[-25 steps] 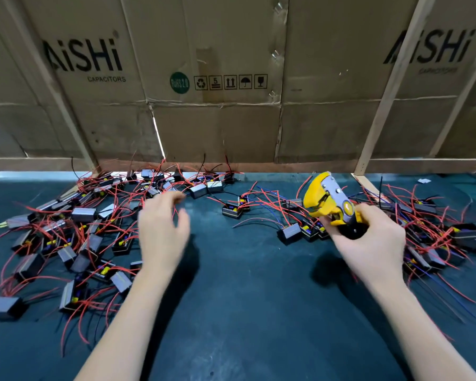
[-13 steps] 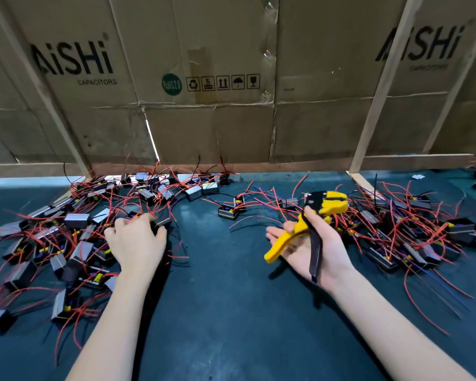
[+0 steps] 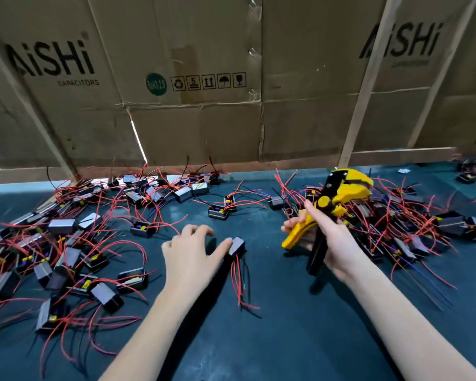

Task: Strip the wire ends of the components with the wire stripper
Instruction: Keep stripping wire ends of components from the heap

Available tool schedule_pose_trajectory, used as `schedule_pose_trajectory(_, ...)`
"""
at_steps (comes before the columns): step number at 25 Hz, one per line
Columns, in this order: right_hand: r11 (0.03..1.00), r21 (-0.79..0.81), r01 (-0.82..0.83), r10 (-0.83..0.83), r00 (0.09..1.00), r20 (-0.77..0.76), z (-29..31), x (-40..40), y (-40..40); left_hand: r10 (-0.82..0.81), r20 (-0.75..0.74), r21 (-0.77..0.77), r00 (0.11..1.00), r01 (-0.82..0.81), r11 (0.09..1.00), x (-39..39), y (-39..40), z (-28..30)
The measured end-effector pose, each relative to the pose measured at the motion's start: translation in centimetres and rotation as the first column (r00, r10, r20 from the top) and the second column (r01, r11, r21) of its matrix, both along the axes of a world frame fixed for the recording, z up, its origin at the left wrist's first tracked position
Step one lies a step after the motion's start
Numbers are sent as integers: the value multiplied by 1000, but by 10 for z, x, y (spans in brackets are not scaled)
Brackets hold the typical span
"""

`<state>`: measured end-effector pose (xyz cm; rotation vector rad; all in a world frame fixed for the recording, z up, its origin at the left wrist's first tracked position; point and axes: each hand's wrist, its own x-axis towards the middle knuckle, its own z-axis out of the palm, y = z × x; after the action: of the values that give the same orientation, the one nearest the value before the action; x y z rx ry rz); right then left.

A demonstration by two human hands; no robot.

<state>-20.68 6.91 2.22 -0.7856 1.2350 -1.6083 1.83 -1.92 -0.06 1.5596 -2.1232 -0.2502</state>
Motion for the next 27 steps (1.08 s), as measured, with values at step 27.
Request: schedule_pose_trajectory(27, 998, 32, 56, -29, 828, -560, -1, 1, 12, -420, -514, -64, 748, 454, 888, -8, 15, 6)
